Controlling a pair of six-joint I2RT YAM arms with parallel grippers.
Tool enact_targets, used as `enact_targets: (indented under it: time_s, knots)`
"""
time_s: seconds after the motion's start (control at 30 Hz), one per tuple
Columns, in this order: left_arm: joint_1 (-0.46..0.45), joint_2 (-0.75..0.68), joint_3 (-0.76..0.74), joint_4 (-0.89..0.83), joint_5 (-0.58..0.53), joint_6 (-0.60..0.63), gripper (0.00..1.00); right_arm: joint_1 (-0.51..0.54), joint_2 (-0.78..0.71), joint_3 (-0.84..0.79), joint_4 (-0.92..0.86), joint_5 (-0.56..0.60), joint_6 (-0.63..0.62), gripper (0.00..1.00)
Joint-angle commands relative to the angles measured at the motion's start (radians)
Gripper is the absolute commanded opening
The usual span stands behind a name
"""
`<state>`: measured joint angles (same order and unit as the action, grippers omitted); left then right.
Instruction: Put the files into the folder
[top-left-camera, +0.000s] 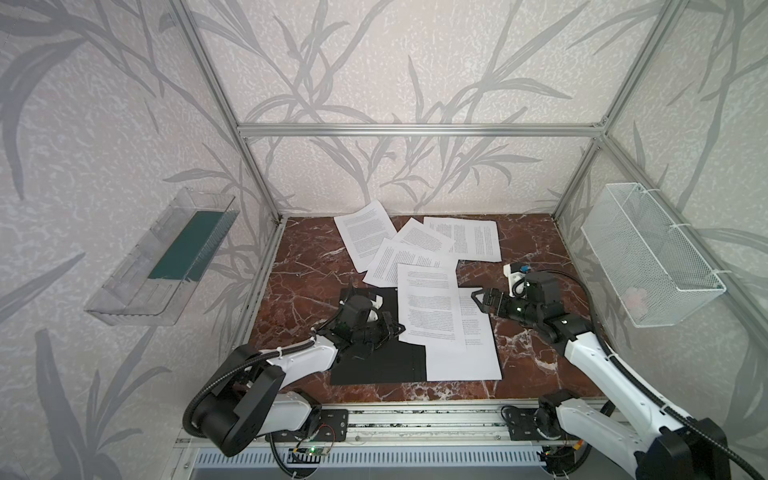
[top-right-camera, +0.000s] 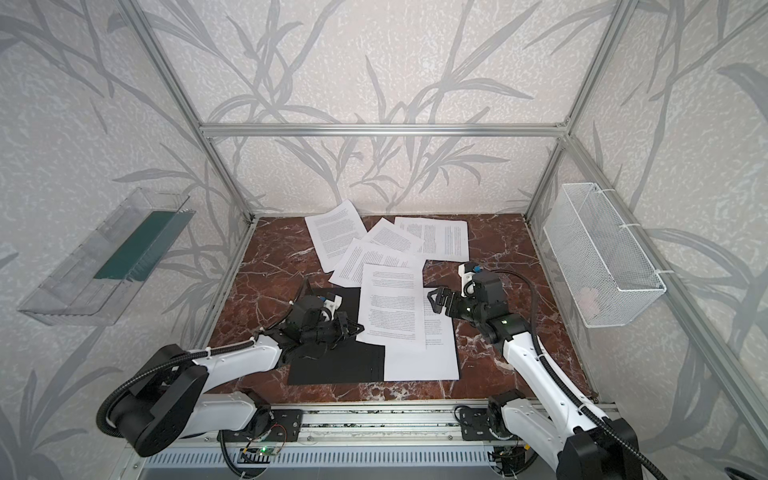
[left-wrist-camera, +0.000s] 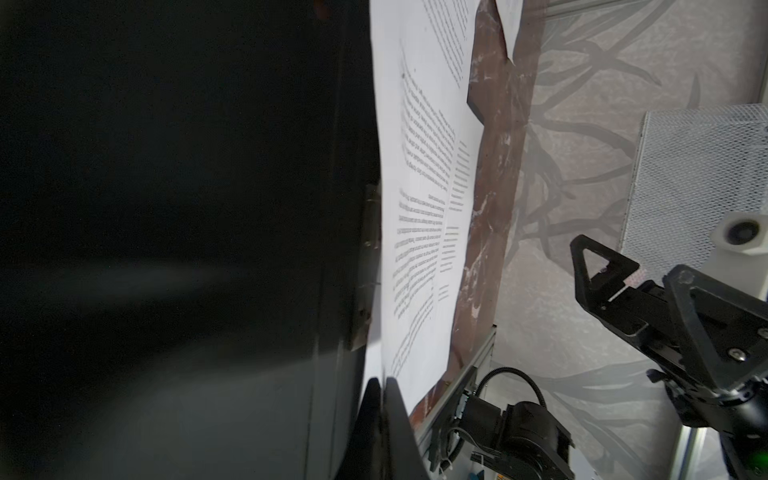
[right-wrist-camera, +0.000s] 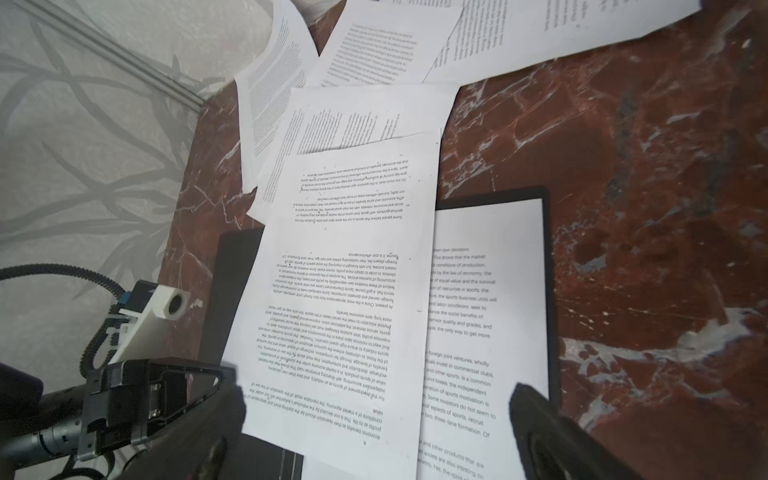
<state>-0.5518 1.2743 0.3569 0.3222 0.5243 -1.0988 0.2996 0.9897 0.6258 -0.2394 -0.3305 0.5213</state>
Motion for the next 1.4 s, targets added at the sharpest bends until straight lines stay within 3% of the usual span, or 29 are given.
enact_targets:
  time_s: [0.0, 0.17, 0.4, 0.93, 1.23, 1.37]
  knots:
    - [-0.002, -0.041, -0.037, -0.087, -0.096, 0.071, 0.0, 0.051, 0.027, -0.022, 0.014, 0.022, -0.034, 1.0]
    - [-0.003, -0.031, -0.055, -0.14, -0.093, 0.133, 0.0, 0.138, 0.108, -0.062, 0.103, 0.02, -0.038, 1.0]
    - [-0.003, -0.015, -0.112, -0.13, -0.095, 0.181, 0.0, 0.168, 0.212, -0.102, 0.242, -0.047, 0.008, 1.0]
    - [-0.006, -0.176, -0.141, -0.323, -0.149, 0.259, 0.0, 0.24, 0.453, -0.068, 0.451, -0.075, 0.082, 0.96]
    - [-0.008, -0.119, -0.144, -0.285, -0.155, 0.267, 0.0, 0.281, 0.564, -0.042, 0.575, -0.171, 0.137, 0.84]
    - [-0.008, -0.056, -0.141, -0.242, -0.156, 0.266, 0.0, 0.282, 0.556, -0.049, 0.598, -0.187, 0.152, 0.72]
